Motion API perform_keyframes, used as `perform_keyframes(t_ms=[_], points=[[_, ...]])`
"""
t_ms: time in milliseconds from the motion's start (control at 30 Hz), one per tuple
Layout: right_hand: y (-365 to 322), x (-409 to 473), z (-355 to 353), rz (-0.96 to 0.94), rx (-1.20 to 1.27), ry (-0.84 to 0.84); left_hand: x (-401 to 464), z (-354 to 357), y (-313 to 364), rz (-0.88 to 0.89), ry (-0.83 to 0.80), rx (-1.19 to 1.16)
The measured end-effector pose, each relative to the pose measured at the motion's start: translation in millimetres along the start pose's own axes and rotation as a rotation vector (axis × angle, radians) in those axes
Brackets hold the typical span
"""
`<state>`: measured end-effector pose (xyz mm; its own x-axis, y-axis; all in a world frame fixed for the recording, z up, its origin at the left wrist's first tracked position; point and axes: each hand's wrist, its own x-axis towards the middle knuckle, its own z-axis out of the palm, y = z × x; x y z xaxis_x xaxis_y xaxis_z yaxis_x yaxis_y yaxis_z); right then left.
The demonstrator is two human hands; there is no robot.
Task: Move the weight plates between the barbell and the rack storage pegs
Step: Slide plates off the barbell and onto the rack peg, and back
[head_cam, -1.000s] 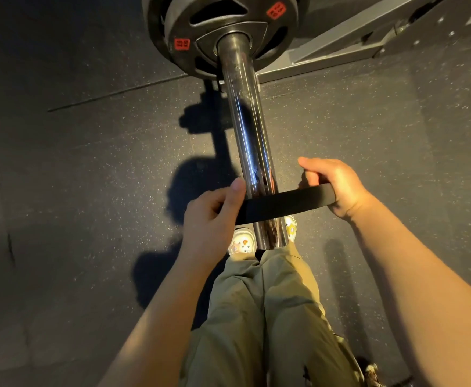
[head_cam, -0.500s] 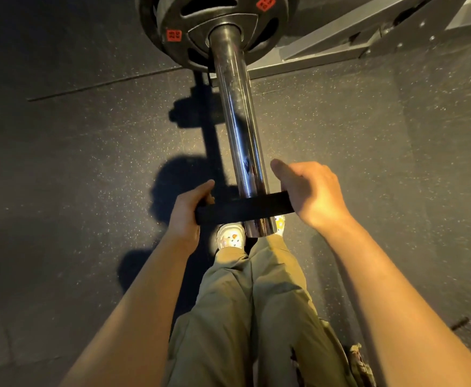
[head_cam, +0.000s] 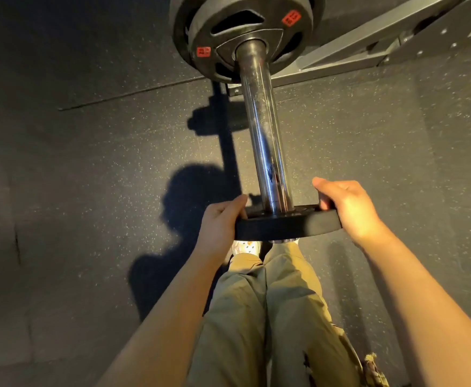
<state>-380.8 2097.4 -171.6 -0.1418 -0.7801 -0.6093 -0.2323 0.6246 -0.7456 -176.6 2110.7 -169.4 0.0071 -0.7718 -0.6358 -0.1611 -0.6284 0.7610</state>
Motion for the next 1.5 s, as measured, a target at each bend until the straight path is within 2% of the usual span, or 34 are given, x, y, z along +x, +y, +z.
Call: perform_keyframes(t_ms=[133, 233, 367, 567, 700, 767, 867, 967, 1067, 1133, 1300, 1400, 1500], points=[[-13, -16, 11, -0.107, -0.295, 0.080, 7, -5, -16, -0.153, -0.011, -0.230], [-16, -23, 13, -0.135, -0.352, 0.098, 8, -5, -13, -0.222, -0.019, -0.297], [-11, -13, 7, -0.094, -0.218, 0.029, -2, -2, -2, -0.188, -0.032, -0.213], [14, -8, -6, 0.086, 0.135, -0.096, -32, 11, 0, -0.058, -0.005, 0.182], [19, -19, -3, 0.071, 0.120, -0.028, -32, 7, 0, -0.048, -0.020, 0.166], [15, -28, 0, 0.051, 0.027, 0.024, -27, 1, -6, -0.063, -0.048, 0.130], [15, -48, 9, 0.021, -0.162, 0.056, -38, 0, -22, -0.169, -0.033, -0.032], [19, -76, 14, 0.026, -0.211, 0.084, -70, 2, -44, -0.354, 0.126, -0.203], [25, -101, 9, 0.121, -0.150, 0.091, -91, 0, -55, -0.424, 0.150, -0.095], [23, -119, 1, 0.173, -0.086, 0.106, -99, 2, -48, -0.389, 0.088, -0.001], [-13, -152, -35, 0.224, 0.006, 0.251, -122, 22, 18, -0.225, -0.048, -0.004], [-49, -169, -70, 0.174, 0.036, 0.352, -132, 42, 68, -0.133, -0.065, 0.022], [-73, -192, -109, 0.126, 0.203, 0.421, -146, 67, 119, -0.027, -0.150, 0.064]])
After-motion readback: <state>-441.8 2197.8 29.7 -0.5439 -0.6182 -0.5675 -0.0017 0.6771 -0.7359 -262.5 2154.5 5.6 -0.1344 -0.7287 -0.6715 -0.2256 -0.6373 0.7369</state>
